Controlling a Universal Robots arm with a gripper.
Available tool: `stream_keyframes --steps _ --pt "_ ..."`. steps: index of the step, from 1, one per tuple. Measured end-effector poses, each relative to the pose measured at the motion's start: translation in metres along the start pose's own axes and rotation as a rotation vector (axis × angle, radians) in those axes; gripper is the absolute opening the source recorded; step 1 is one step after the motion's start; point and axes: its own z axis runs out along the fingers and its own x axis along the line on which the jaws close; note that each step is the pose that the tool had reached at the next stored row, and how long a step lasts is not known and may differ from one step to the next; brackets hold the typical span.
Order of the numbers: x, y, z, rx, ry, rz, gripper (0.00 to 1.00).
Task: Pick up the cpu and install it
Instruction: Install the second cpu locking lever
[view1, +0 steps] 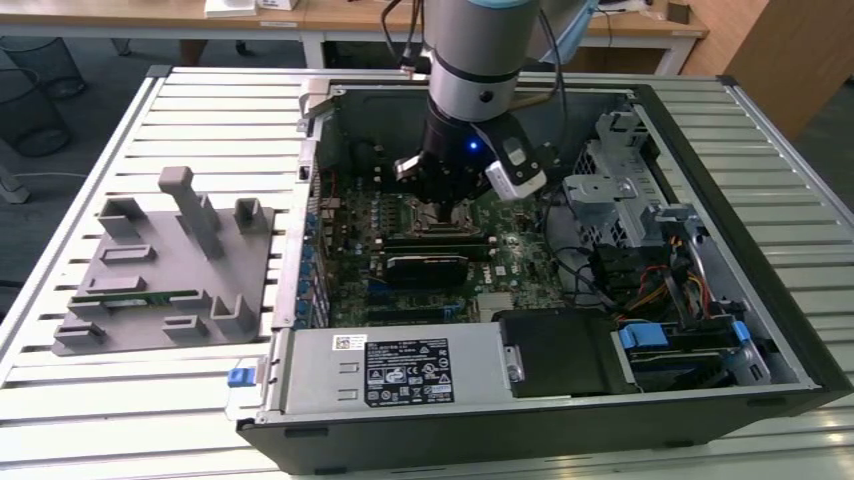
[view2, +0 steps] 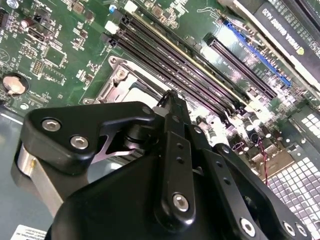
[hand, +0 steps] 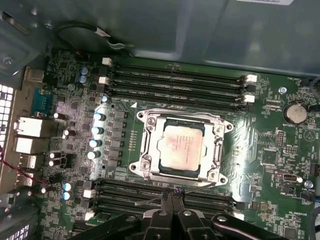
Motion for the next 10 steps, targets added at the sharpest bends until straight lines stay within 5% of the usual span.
stream_keyframes --steps 10 --pt "0.0089 0.0005 0.0044 -0.0051 -0.0005 0.0 0.11"
